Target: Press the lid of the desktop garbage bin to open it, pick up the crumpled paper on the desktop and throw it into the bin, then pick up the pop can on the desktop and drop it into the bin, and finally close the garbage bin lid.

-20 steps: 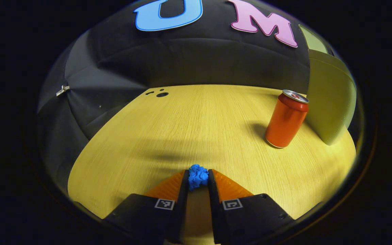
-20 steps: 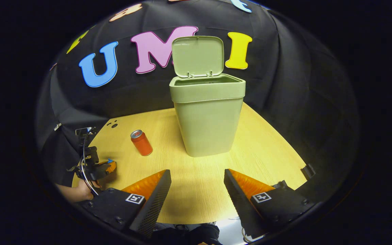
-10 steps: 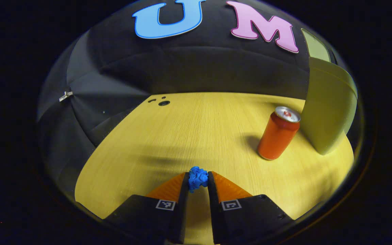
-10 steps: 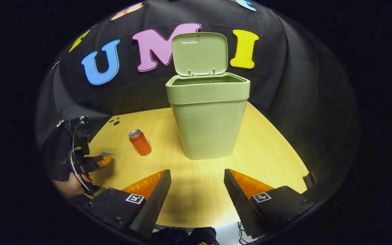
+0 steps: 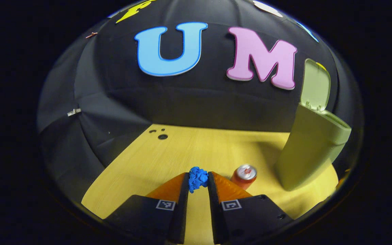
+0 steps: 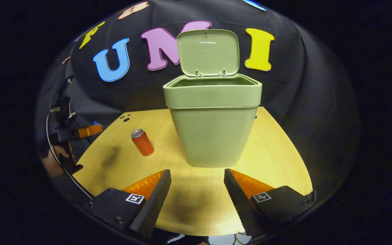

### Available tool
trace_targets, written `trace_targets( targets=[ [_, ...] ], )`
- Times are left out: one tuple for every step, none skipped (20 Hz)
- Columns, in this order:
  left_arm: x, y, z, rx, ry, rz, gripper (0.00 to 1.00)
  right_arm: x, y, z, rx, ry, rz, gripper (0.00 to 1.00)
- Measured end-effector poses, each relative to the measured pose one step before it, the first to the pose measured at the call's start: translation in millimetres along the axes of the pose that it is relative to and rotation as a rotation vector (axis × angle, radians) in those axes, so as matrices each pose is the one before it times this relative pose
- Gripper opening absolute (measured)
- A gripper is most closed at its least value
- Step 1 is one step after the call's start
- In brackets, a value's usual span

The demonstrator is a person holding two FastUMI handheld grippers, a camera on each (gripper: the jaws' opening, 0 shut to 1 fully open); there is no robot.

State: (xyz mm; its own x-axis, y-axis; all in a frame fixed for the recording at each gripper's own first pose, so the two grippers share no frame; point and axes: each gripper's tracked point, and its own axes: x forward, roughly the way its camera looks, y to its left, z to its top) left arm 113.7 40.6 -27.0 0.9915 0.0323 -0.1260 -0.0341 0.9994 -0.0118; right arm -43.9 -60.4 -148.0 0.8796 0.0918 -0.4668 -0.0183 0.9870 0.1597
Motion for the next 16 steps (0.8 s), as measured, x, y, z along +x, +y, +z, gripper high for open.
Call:
trace_targets(
  targets=[
    [-2.22, -14.98, 17.14, -0.00053, -0.02369, -0.01796, 0.35, 1.39, -5.83, -1.31, 0.00108, 0.00227, 0.00823, 0.99],
    [-0.77, -15.28, 15.3, -0.00076, -0.02154, -0.02274, 0.34, 0.85, -5.91, -1.06, 0.00076, 0.00062, 0.00585, 0.98],
    [-0.76, -17.04, 13.98, 0.00083, -0.02166, -0.0243, 0.34, 2.08, -6.85, -0.7, 0.00066, 0.00109, 0.00428, 0.99],
    [-0.09, -17.34, 13.58, 0.00198, -0.01838, -0.02576, 0.34, 1.48, -6.45, -1.52, 0.0022, 0.00255, 0.0029, 0.98],
    [3.78, -16.57, 10.27, 0.00218, -0.0144, -0.02652, 0.34, 1.98, -6.95, -1.69, 0.00379, 0.00243, 0.00327, 0.98],
    [2.54, -15.42, 8.8, 0.00016, -0.01081, -0.02469, 0.34, 1.8, -5.41, -0.32, 0.00513, 0.00121, 0.00081, 0.99],
    [3.06, -18.22, 8.75, -0.00006, -0.01556, -0.02395, 0.34, 0.5, -4.62, 0.14, 0.00581, 0.0011, 0.00338, 1.0],
    [4.27, -16.81, 8.15, 0.00407, -0.01699, -0.02699, 0.34, 0.1, -4.17, -1.69, 0.00494, -0.00129, 0.00432, 1.0],
    [3.1, -17.76, 6.78, 0.0057, -0.01232, -0.02702, 0.34, 1.42, -4.25, -0.69, 0.0022, -0.00109, 0.00232, 0.99],
    [3.53, -17.28, 4.33, 0.00643, -0.00574, -0.03051, 0.34, 1.61, -3.79, -0.31, -0.00036, -0.00038, 0.00291, 1.0],
    [3.73, -18.65, 3.91, 0.00876, -0.00488, -0.02863, 0.34, 1.8, -4.43, -0.52, -0.00044, -0.0019, 0.00185, 1.0],
    [4.67, -16.38, 5.64, 0.0104, -0.00827, -0.02937, 0.34, 0.32, -3.31, 0.94, 0.00245, -0.00443, 0.00184, 1.0],
    [3.52, -17.23, 4.0, 0.01112, -0.00824, -0.0342, 0.39, 1.02, -3.03, 0.85, 0.00457, -0.00725, 0.00051, 0.99],
    [4.8, -15.39, 2.45, 0.00931, -0.00457, -0.02992, 0.35, 2.12, -3.2, 1.48, 0.00519, -0.00514, -0.00131, 0.99],
    [4.89, -15.51, 0.85, 0.00457, 0.00193, -0.03005, 0.3, 1.23, -3.47, 0.9, 0.00149, -0.00414, -0.00462, 0.99],
    [4.9, -12.95, -2.63, 0.00112, 0.00242, -0.02792, 0.35, 0.69, -2.82, 0.82, 0.00398, -0.00299, -0.00353, 0.99]
  ],
)
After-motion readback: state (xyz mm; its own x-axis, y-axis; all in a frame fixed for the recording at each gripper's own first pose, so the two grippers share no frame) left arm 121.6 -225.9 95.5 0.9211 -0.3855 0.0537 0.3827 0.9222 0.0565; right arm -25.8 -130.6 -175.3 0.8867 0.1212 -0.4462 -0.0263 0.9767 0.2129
